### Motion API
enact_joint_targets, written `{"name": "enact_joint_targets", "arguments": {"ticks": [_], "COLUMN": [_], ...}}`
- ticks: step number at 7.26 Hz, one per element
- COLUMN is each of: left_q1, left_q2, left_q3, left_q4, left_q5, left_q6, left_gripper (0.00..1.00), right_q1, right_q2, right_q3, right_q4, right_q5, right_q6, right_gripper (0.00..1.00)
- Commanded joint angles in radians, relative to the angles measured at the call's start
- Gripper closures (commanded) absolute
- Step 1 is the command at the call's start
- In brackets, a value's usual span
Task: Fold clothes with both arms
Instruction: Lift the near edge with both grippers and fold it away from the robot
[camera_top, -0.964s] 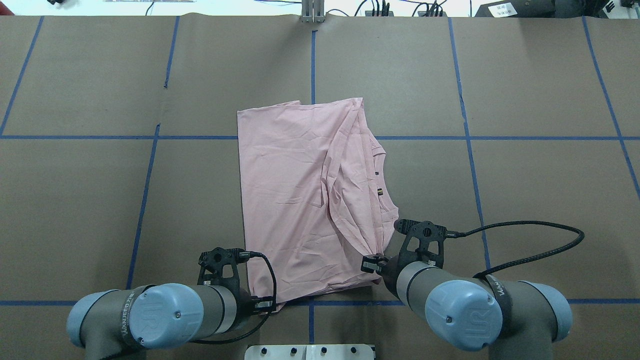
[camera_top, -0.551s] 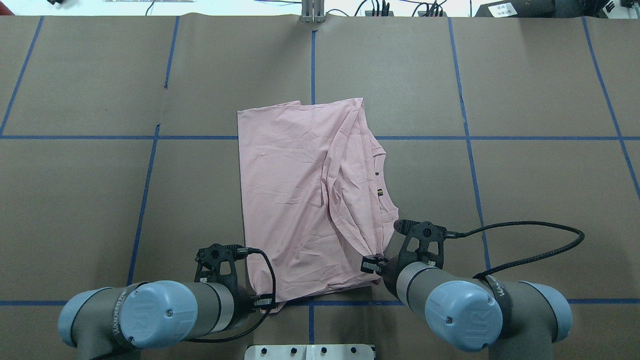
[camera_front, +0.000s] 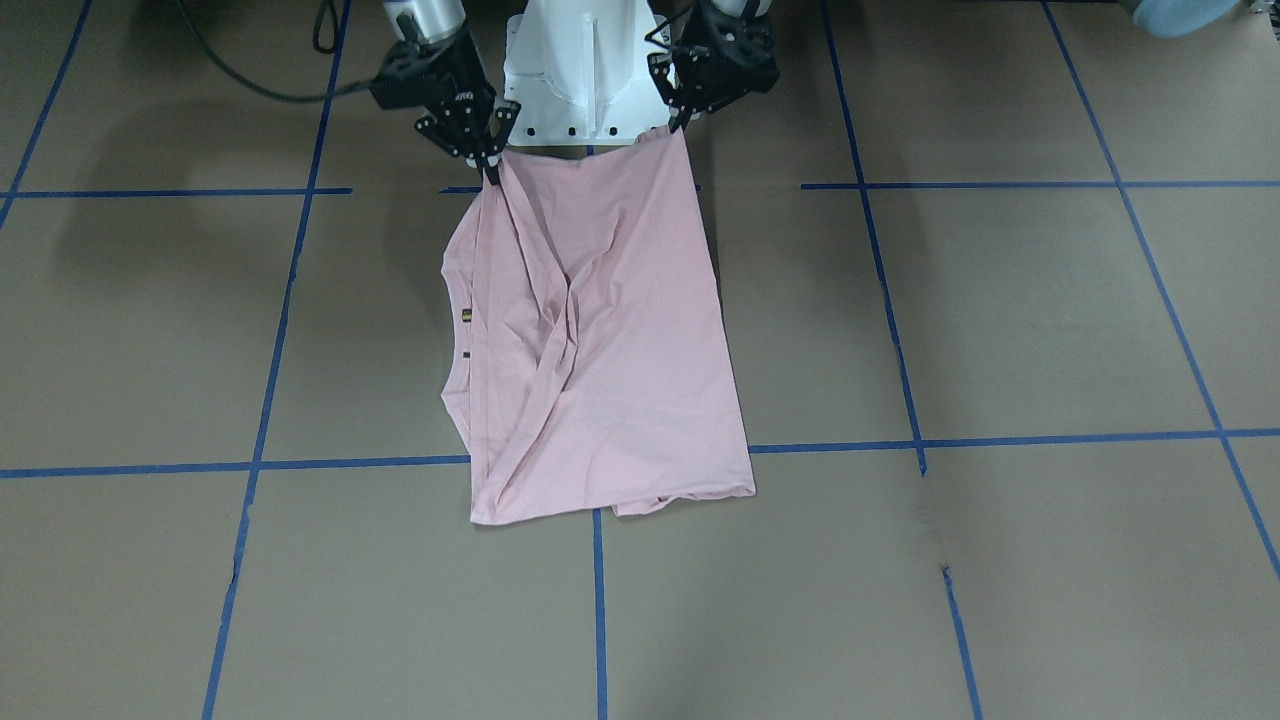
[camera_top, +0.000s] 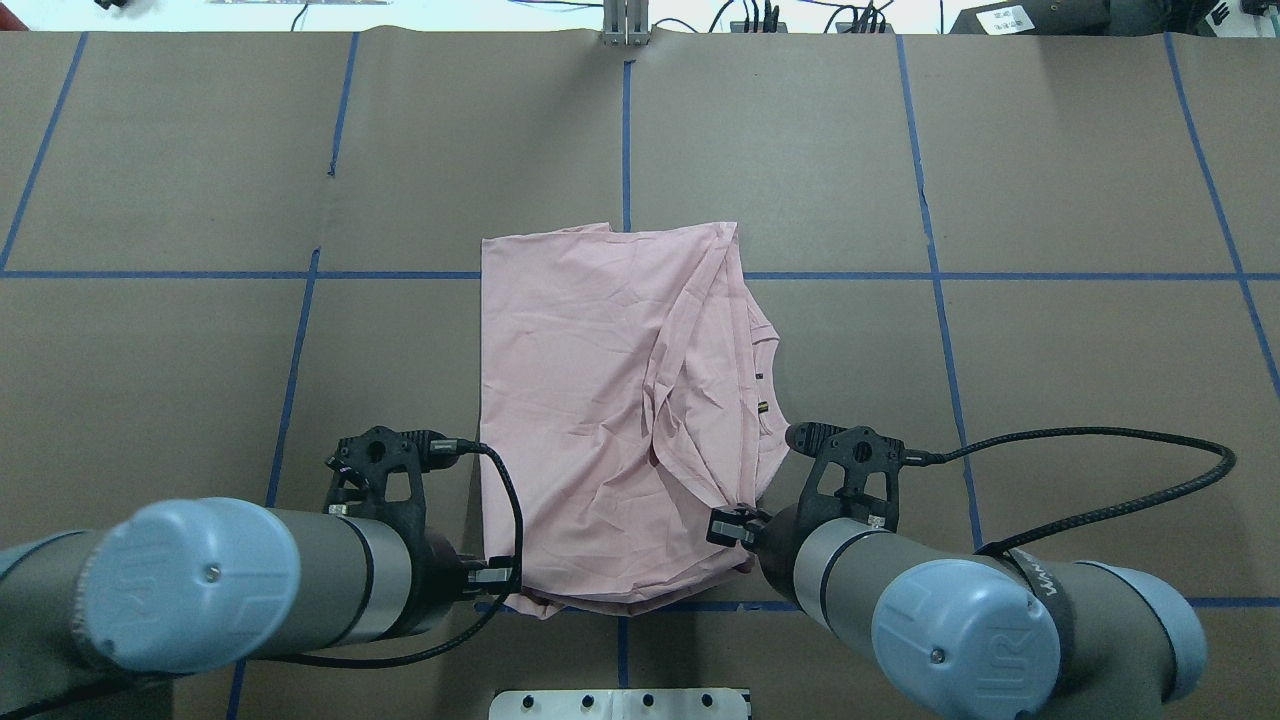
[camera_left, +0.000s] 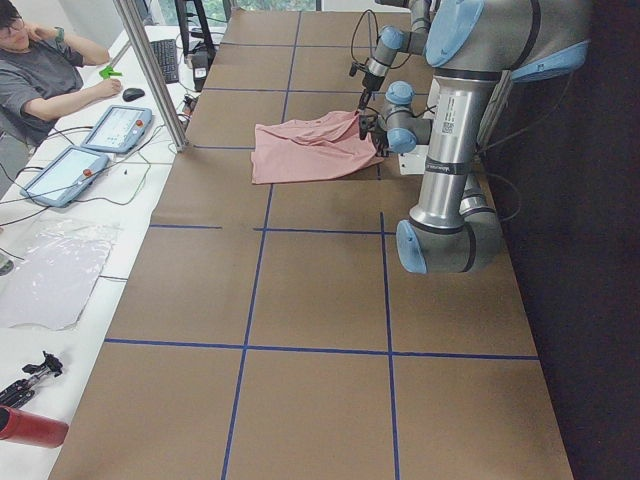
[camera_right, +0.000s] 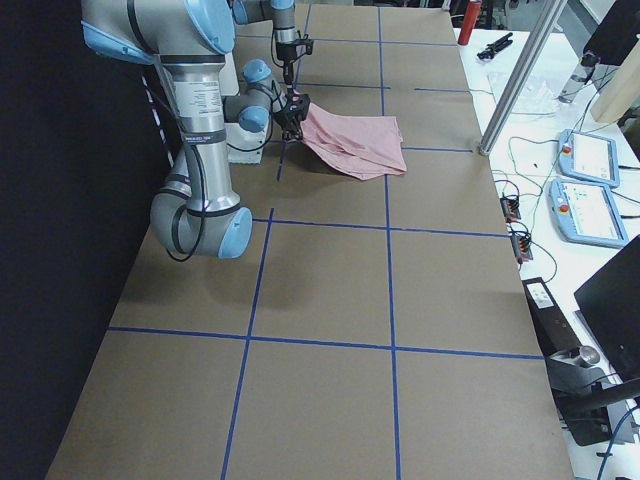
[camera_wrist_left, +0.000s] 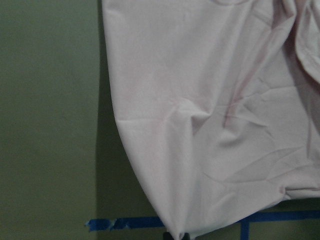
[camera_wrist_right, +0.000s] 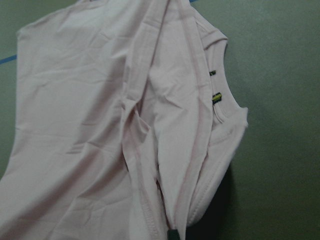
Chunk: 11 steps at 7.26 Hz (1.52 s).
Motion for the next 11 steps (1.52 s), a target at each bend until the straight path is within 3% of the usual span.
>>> {"name": "enact_joint_targets", "arguments": {"ticks": [1, 3, 5, 9, 11], "left_q1": [-0.04, -0.067, -0.179, -0.291, -0.339], "left_q2": [-0.096, -0.109, -0.141, -0.182, -0.195], "left_q3": [-0.192, -0.126, 0.027, 0.343, 0.463], "left_q4": [0.254, 0.264, 0.243, 0.034, -0.06], "left_q5": [-0.101, -0.093, -0.095, -0.093, -0.093], "left_q6": [0.005, 0.069, 0.19, 0.28, 0.299], "left_gripper": [1.0, 1.0, 1.0, 1.0, 1.0], "right_q1": [-0.002, -0.004, 0.046, 0.203, 0.273], "right_q2": [0.093, 0.097, 0.114, 0.252, 0.327], "right_q3": [0.131, 0.095, 0.0, -0.274, -0.487], "right_q4": [-0.226, -0.228, -0.22, -0.205, -0.046], "right_q5": [0.043, 0.045, 0.044, 0.085, 0.114], "right_q6": [0.007, 0.005, -0.009, -0.052, -0.087], "right_gripper": [1.0, 1.0, 1.0, 1.0, 1.0]}}
